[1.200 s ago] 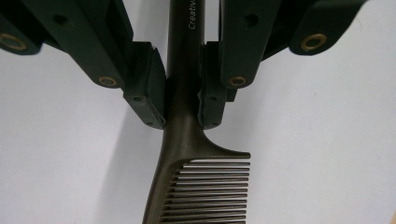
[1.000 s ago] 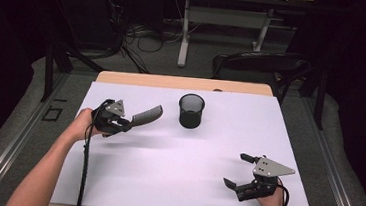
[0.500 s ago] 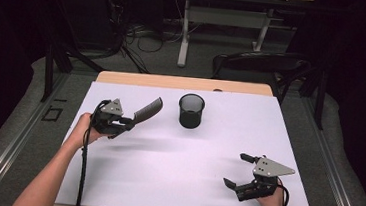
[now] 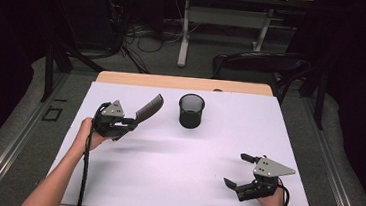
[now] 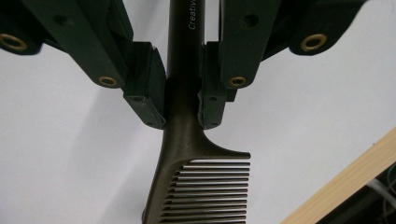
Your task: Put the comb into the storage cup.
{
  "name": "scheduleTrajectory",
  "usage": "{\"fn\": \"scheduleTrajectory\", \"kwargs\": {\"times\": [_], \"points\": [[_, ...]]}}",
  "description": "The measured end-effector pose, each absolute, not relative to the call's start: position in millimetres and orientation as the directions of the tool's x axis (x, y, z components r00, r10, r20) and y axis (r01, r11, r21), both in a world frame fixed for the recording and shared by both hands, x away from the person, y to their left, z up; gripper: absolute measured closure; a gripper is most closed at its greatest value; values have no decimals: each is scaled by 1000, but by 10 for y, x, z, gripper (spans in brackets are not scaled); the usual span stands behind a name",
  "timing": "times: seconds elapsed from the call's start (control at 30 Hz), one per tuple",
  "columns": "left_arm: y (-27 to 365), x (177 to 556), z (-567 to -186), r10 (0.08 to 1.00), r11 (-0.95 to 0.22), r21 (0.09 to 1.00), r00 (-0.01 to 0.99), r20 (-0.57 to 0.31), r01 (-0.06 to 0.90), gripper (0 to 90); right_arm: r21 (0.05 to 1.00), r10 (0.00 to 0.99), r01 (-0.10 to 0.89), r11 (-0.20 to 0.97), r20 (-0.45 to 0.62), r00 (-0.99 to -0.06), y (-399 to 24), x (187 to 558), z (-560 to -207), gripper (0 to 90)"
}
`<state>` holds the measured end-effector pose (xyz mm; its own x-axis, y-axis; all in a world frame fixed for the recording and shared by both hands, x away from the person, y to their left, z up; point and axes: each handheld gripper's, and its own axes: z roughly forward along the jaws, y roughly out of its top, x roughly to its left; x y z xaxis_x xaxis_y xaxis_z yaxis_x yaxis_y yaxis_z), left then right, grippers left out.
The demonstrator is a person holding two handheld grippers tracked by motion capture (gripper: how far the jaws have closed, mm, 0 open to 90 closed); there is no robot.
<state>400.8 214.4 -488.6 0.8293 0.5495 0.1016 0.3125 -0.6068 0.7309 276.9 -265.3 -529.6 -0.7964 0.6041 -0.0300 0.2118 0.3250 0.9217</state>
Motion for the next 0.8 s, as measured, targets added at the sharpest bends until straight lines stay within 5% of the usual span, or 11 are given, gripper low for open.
{"fn": "scheduleTrajectory", "kwargs": {"times": [0.8], "points": [[2020,3840,-4997,632,-475,828,770,85,299,722,921,610,216,325,-30,-792,-2659,2774,-5298,0]]}}
